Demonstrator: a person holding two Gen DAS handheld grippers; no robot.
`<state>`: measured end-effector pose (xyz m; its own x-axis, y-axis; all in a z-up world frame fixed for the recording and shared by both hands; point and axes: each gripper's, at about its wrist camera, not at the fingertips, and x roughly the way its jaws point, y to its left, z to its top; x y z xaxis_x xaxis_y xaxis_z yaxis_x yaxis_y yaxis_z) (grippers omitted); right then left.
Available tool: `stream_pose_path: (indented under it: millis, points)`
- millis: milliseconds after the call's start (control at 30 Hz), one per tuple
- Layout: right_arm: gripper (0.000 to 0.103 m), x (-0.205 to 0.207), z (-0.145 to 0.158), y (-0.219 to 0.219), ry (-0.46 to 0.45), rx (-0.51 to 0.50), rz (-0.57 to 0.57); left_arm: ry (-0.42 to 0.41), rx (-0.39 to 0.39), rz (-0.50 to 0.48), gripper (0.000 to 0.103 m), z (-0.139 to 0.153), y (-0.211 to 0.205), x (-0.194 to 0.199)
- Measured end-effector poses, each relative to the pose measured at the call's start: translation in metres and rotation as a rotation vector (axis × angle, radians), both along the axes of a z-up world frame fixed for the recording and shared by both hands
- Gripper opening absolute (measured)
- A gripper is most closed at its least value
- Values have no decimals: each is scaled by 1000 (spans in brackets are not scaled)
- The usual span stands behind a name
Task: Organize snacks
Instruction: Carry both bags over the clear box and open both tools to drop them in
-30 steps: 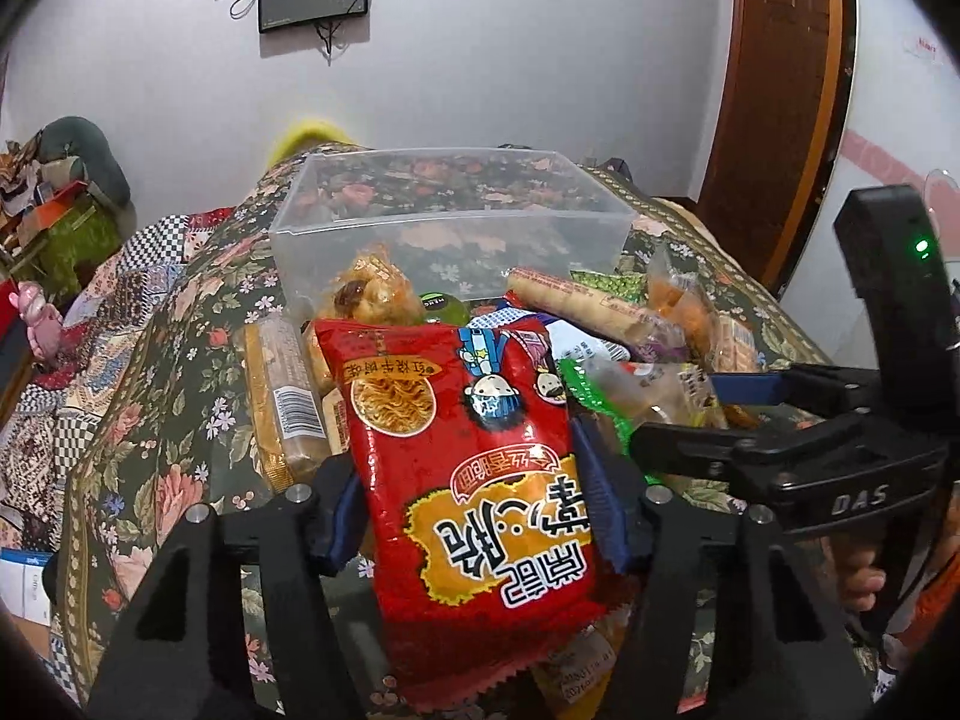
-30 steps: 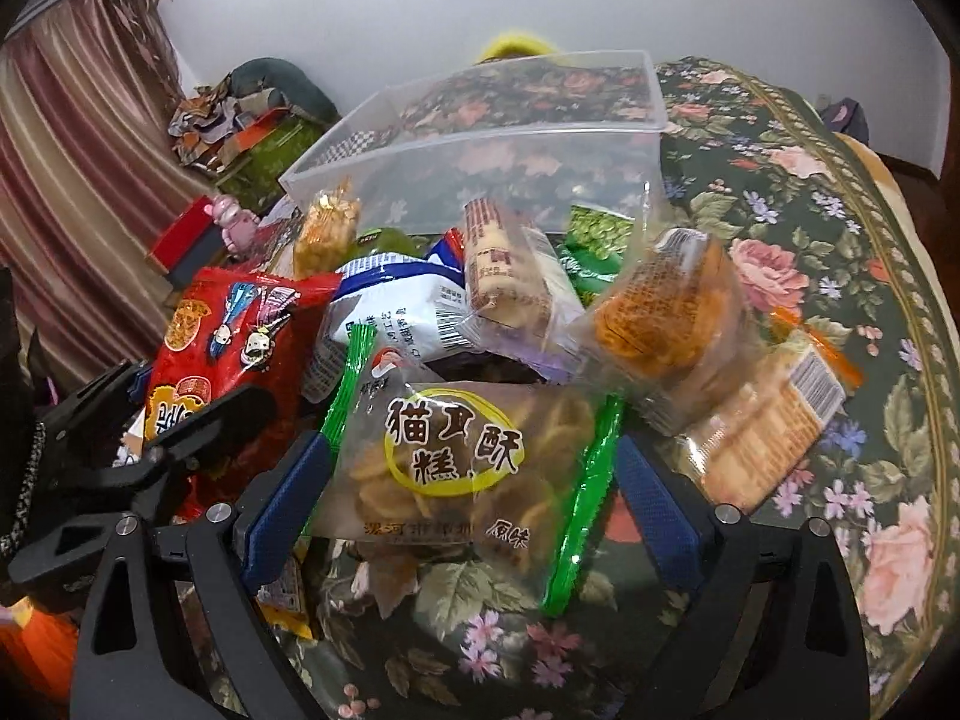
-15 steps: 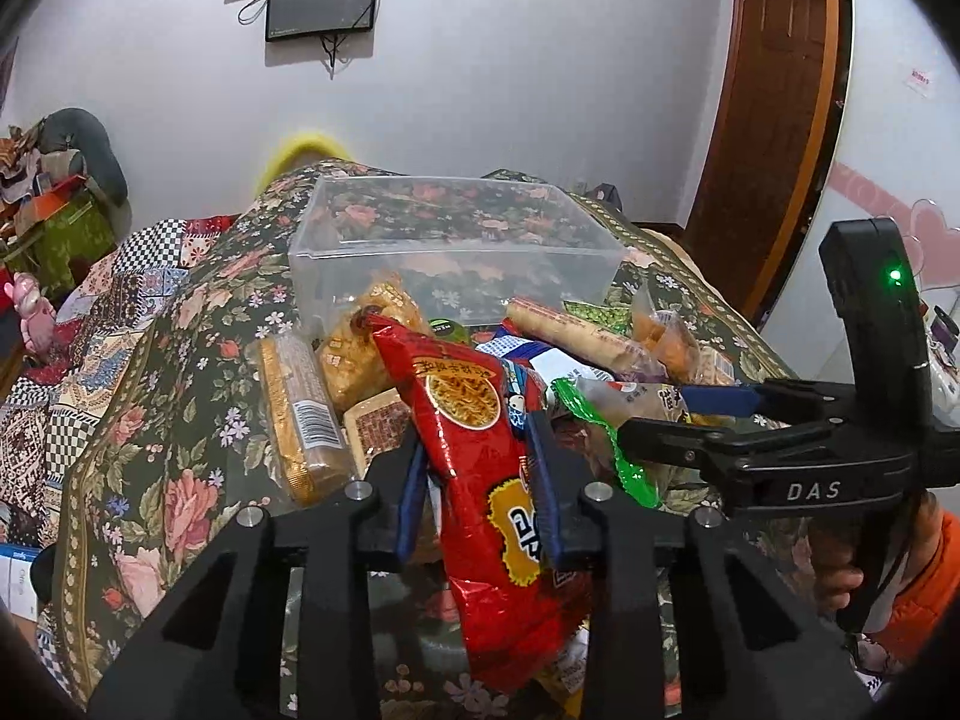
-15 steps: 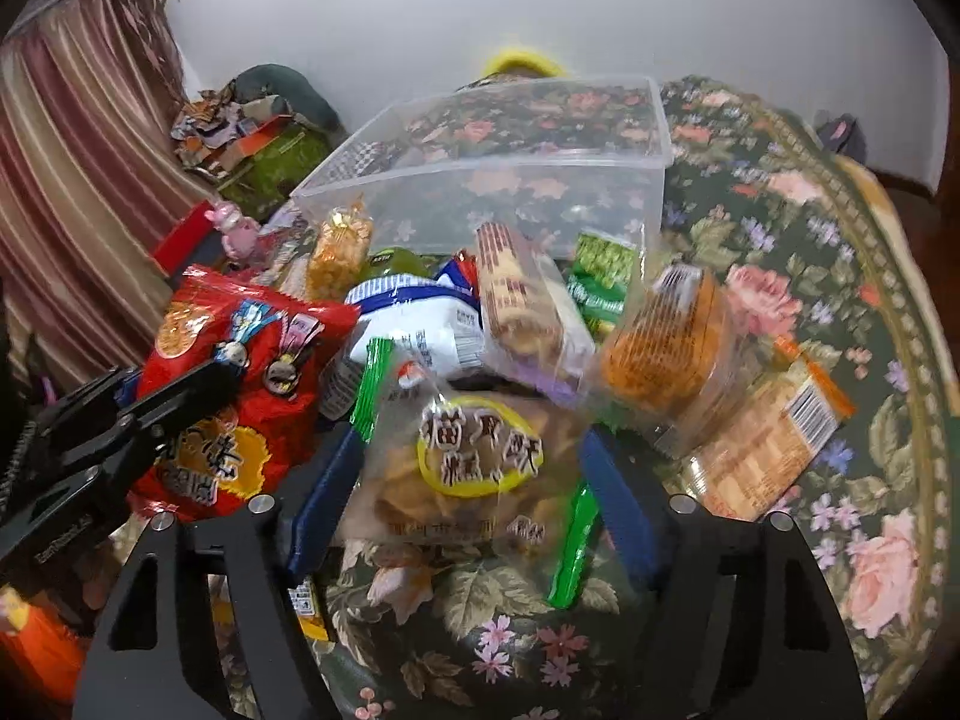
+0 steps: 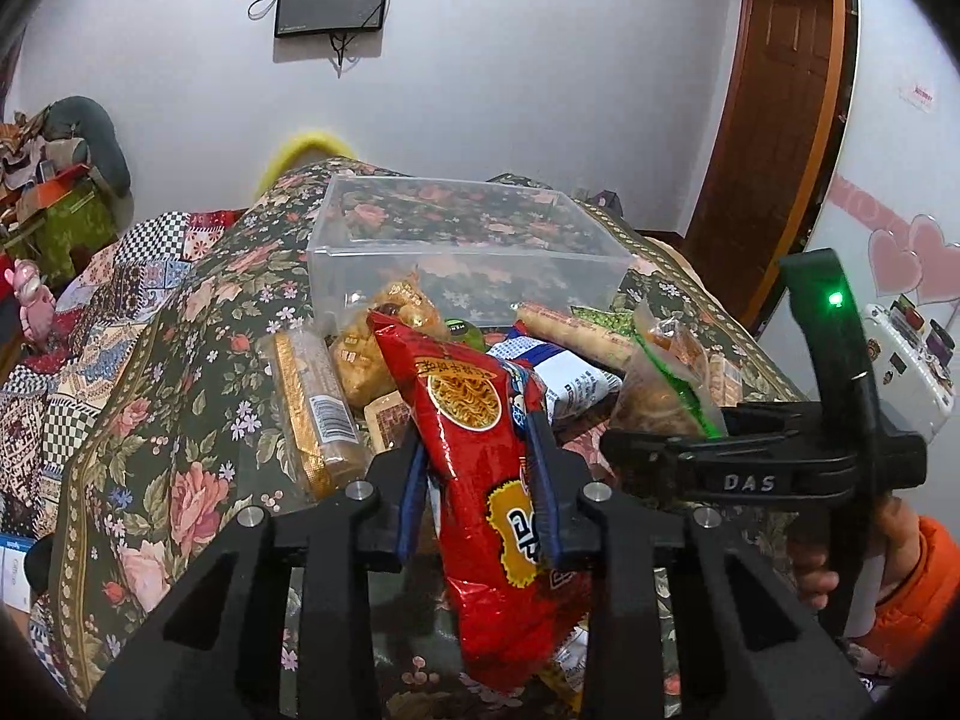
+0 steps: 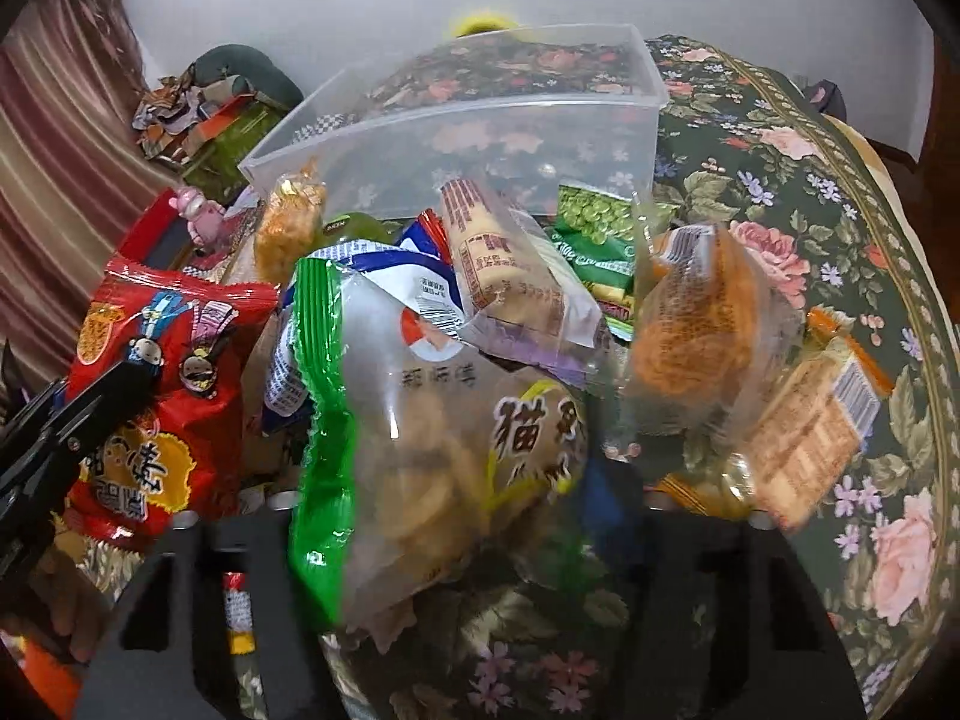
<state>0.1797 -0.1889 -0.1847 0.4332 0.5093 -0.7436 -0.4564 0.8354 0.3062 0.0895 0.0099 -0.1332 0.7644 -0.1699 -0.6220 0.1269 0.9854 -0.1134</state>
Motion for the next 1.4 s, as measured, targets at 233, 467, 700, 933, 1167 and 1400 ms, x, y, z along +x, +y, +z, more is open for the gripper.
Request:
stream_pose_path:
  millis: [233, 467, 700, 933, 1167, 1400]
  points:
    - [44, -19, 19, -7, -64, -3, 5, -22, -14, -7, 24, 13, 1, 0]
    - [44, -31, 50, -10, -127, 18, 27, -67, 15, -8, 24, 34, -3, -2]
    - [44, -31, 87, -9, -234, 30, 20, -120, 23, 4, 24, 60, 0, 4]
    - [44, -8, 110, -3, -310, 17, 7, -150, 21, 24, 24, 80, 8, 32]
    - [44, 31, 108, 7, -292, 16, -23, -154, 31, 46, 24, 88, 13, 71]
    - [44, 61, 102, 21, -278, -13, -47, -134, 37, 65, 24, 84, 14, 110]
